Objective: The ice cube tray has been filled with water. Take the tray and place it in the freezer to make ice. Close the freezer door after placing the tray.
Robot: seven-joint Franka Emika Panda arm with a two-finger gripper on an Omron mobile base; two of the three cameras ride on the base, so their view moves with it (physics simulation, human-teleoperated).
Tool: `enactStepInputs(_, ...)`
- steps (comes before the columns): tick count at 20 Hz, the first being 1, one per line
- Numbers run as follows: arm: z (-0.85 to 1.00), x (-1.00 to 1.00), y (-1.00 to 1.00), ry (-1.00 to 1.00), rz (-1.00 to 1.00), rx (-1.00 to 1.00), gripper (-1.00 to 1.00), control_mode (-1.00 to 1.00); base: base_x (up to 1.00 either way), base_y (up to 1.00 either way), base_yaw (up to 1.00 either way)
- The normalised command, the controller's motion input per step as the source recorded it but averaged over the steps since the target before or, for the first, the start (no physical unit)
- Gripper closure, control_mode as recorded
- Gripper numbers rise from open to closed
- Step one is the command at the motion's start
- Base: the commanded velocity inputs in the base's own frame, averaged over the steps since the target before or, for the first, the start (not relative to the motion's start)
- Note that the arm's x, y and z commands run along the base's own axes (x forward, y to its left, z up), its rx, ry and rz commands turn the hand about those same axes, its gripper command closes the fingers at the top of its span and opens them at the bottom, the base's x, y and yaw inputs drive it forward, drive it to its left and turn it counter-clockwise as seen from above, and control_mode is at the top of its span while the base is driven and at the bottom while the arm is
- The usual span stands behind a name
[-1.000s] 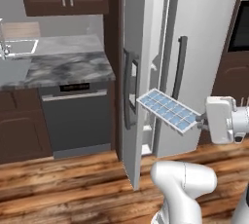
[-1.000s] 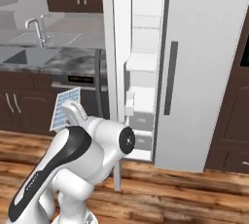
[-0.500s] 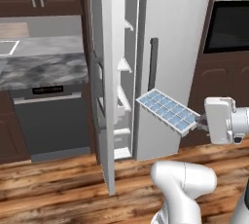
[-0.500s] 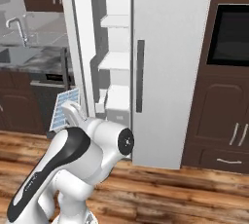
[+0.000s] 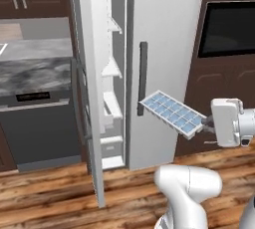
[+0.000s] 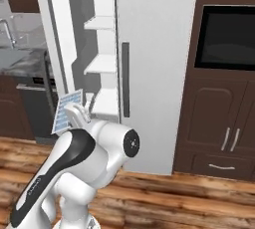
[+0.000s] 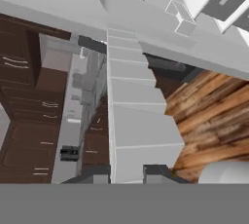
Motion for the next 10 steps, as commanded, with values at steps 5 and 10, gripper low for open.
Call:
enactStepInputs(5, 0.00, 0.00, 0.00, 0.00, 0.00, 0.00, 1.00, 1.00, 0.84, 0.00, 0.00)
enactStepInputs(10, 0.00, 0.00, 0.00, 0.00, 0.00, 0.00, 1.00, 1.00, 0.81, 0.00, 0.00)
